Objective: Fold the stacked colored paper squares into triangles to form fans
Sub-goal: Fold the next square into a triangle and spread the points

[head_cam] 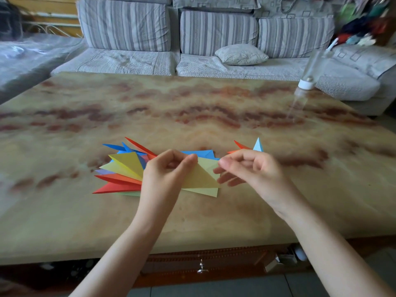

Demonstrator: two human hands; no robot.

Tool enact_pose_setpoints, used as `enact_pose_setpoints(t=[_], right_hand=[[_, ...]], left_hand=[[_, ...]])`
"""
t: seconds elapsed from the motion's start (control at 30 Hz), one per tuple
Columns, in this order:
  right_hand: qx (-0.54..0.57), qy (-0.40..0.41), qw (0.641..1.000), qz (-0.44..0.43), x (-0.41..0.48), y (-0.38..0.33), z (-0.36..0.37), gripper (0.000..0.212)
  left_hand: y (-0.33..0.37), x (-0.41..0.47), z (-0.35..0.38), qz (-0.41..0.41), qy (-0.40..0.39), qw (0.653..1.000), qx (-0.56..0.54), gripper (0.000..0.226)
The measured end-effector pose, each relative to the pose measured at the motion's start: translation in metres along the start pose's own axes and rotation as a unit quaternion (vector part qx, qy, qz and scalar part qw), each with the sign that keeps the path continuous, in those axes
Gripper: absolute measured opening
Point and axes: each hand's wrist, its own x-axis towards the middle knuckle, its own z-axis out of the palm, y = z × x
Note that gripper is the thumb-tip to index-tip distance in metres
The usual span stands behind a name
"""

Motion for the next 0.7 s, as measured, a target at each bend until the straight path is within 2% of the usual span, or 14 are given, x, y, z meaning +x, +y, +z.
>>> enact_pose_setpoints(t=[0.07, 0.17, 0.23, 0.33, 0.4, 0.5, 0.57, 0.63, 0.7], right_hand=[[-0.019, -0.009, 1.000, 0.004, -0.002, 0.002, 0.009, 0.026], [-0.032, -0.017, 0.999, 0.012, 0.000, 0.006, 0.011, 0.008], [-0.048, -0.023, 0.998, 0.016, 0.002, 0.007, 0.007, 0.012], [-0.071, -0.010, 0.997, 0.017, 0.003, 0.006, -0.005, 0.014], [-0.073, 0.028, 0.997, 0.012, 0.004, 0.005, -0.018, 0.014], [-0.040, 0.121, 0.992, 0.010, 0.007, 0.004, -0.043, 0.010], [-0.029, 0.175, 0.984, 0.012, 0.010, 0.005, -0.058, 0.009], [-0.044, 0.200, 0.978, 0.022, 0.013, 0.012, -0.068, 0.008], [-0.092, 0.193, 0.976, 0.049, 0.015, 0.020, -0.073, 0.004]], left_hand=[[-0.001, -0.002, 0.003, -0.011, -0.019, 1.000, -0.014, 0.021], [0.000, -0.005, 0.007, -0.017, -0.039, 0.999, -0.023, 0.020], [0.001, -0.005, 0.009, -0.024, -0.040, 0.999, -0.016, 0.019], [-0.002, 0.002, 0.005, -0.026, -0.007, 0.999, -0.040, 0.016], [-0.004, 0.010, -0.001, -0.007, 0.016, 1.000, -0.026, 0.015], [-0.007, 0.010, -0.003, 0.063, -0.011, 0.995, 0.078, 0.010], [-0.012, 0.007, -0.001, 0.124, -0.057, 0.973, 0.187, 0.005], [-0.019, 0.006, 0.001, 0.155, -0.110, 0.934, 0.302, 0.029], [-0.024, 0.006, 0.001, 0.139, -0.170, 0.907, 0.361, 0.057]])
